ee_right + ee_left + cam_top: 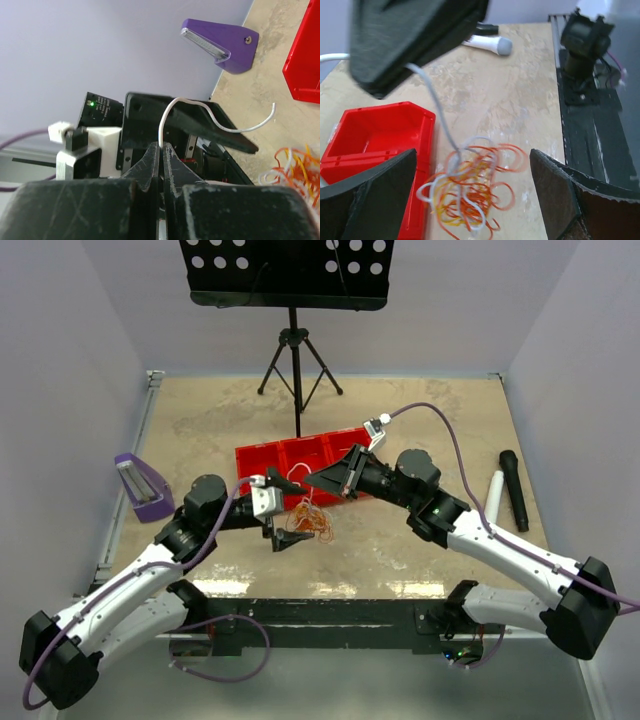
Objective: Untangle the cables
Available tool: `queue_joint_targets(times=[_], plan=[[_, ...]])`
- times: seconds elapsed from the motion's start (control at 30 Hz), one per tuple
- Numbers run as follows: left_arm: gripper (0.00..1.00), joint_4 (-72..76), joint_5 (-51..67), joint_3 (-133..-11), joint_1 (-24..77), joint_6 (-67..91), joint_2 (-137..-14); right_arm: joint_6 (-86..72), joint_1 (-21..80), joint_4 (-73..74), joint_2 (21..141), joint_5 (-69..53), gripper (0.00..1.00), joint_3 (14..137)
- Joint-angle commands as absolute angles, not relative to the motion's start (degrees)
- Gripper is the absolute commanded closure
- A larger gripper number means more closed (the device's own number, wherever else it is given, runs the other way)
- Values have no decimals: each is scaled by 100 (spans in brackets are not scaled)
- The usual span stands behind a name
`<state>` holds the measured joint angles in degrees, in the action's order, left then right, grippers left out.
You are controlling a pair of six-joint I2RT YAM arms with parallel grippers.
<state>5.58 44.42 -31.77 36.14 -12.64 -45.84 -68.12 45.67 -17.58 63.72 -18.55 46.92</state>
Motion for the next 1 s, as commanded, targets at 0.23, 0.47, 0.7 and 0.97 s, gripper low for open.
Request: queue_joint_targets(times=[0.23,0.47,0.7,0.97], plan=[[0,3339,4025,-2663,3647,1405,-5045,-6829,4790,-2258,6530,-1758,100,5220],[32,3480,4104,-2698,3639,1670,-5045,-6952,5124,-2610,6907,-1635,100,5414],[68,3112,4096,-2514,3647,1380,-4834,-6873,5186,-2479,6943,-1450,100,5782],[69,2857,4086,-2320,3639,1020,-4755,-6698,5177,-2154,6812,-1284,100,6301]])
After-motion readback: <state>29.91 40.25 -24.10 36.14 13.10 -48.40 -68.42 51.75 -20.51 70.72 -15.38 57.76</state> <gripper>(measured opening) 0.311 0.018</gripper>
